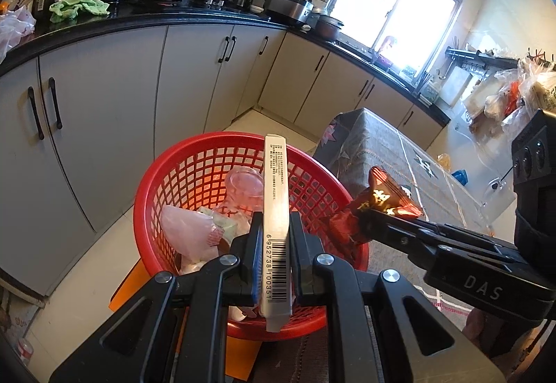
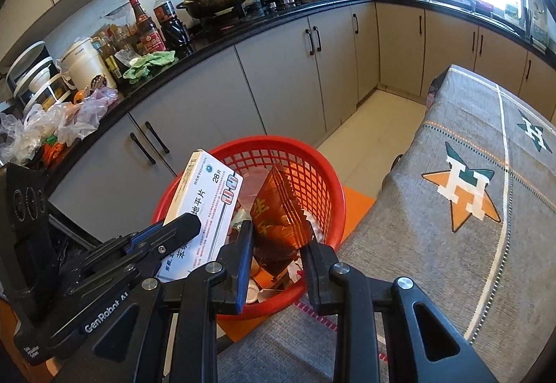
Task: Collect trash
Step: 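Lower both tools into the basket and open them to release the items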
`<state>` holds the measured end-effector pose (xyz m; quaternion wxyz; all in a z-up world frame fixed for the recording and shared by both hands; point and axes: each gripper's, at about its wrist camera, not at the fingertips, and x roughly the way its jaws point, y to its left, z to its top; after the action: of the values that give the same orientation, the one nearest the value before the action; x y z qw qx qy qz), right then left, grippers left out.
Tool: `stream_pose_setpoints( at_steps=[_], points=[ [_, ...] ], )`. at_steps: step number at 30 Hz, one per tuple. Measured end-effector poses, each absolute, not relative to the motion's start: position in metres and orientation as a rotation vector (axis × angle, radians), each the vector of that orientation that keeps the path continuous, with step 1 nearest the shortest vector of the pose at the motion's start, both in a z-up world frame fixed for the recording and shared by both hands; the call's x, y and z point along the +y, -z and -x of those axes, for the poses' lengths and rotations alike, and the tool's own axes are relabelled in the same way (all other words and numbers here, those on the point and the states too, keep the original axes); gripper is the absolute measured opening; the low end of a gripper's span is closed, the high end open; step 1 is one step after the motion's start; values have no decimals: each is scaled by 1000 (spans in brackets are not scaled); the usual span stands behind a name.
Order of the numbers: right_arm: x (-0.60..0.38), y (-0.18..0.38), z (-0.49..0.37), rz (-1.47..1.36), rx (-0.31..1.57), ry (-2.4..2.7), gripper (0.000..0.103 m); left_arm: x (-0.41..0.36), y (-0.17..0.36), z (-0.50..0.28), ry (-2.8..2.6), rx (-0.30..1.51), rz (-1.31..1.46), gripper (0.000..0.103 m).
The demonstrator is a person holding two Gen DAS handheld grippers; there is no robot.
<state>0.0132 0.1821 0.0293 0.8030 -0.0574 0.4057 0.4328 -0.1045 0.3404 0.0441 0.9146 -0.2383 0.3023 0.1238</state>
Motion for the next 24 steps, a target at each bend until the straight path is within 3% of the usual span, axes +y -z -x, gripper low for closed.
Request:
stream_pose_setpoints(
  at_steps=[24],
  points=[
    [190,-15,-26,104,918,-903,30,338,-34,94,-243,648,469,13]
  ],
)
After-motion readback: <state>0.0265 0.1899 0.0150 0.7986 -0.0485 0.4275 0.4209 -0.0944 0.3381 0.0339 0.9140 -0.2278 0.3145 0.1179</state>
